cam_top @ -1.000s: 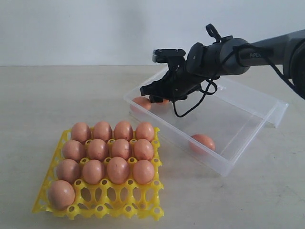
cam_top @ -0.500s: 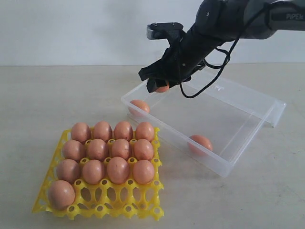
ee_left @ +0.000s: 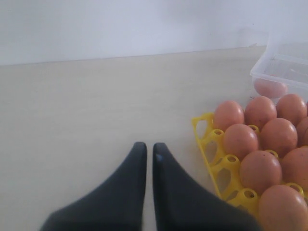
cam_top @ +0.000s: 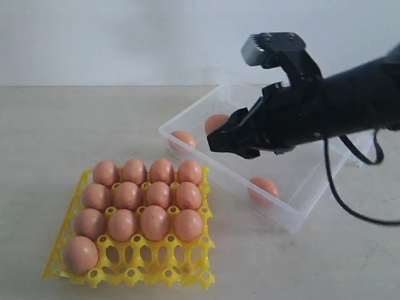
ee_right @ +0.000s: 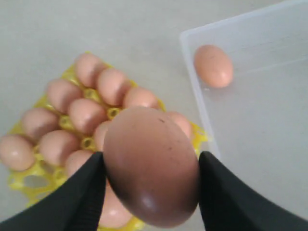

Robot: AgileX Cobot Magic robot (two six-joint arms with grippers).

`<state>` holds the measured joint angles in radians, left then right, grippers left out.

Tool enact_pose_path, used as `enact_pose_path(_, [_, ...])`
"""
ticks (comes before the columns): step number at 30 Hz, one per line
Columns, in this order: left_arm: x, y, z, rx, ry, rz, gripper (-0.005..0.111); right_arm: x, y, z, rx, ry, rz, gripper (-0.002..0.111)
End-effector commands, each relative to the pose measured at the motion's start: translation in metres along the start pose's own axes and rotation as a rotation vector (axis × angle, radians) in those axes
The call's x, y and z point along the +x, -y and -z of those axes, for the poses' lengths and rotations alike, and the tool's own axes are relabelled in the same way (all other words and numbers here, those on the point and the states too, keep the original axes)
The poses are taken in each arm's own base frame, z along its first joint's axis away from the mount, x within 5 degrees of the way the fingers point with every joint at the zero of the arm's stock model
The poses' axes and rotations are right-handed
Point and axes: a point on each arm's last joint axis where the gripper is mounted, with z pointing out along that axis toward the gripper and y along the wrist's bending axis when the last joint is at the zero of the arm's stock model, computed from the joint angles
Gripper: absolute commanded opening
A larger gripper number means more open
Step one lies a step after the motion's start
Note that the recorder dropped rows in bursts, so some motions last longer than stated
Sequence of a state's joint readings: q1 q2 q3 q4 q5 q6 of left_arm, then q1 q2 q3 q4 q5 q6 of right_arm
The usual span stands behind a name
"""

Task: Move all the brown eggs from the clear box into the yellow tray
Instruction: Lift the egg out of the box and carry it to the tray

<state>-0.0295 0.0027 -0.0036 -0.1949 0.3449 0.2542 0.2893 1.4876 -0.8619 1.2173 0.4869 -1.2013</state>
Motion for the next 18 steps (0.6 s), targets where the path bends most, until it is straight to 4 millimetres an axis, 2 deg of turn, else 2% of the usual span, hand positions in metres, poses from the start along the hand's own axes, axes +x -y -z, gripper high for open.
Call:
enact_pose_path(1, [0.001, 0.0, 0.0, 0.003, 0.003, -0.004, 0.004, 0.027, -0.028, 0.036, -0.121, 0.169, -0.027, 0.0])
enact_pose_path(5, [0.001, 0.0, 0.0, 0.003, 0.003, -0.004, 0.004, 0.057, -0.046, 0.053, -0.223, 0.168, -0.043, 0.0])
enact_pose_path(9, [0.001, 0.0, 0.0, 0.003, 0.003, -0.004, 0.004, 0.081, -0.057, 0.06, -0.315, 0.139, -0.036, 0.0])
enact_pose_path(13, [0.001, 0.0, 0.0, 0.003, 0.003, -0.004, 0.004, 0.099, -0.064, 0.061, -0.391, 0.054, 0.019, 0.0])
enact_pose_path(18, [0.001, 0.0, 0.0, 0.003, 0.003, -0.004, 0.004, 0.11, -0.06, 0.059, -0.356, -0.019, 0.074, 0.0])
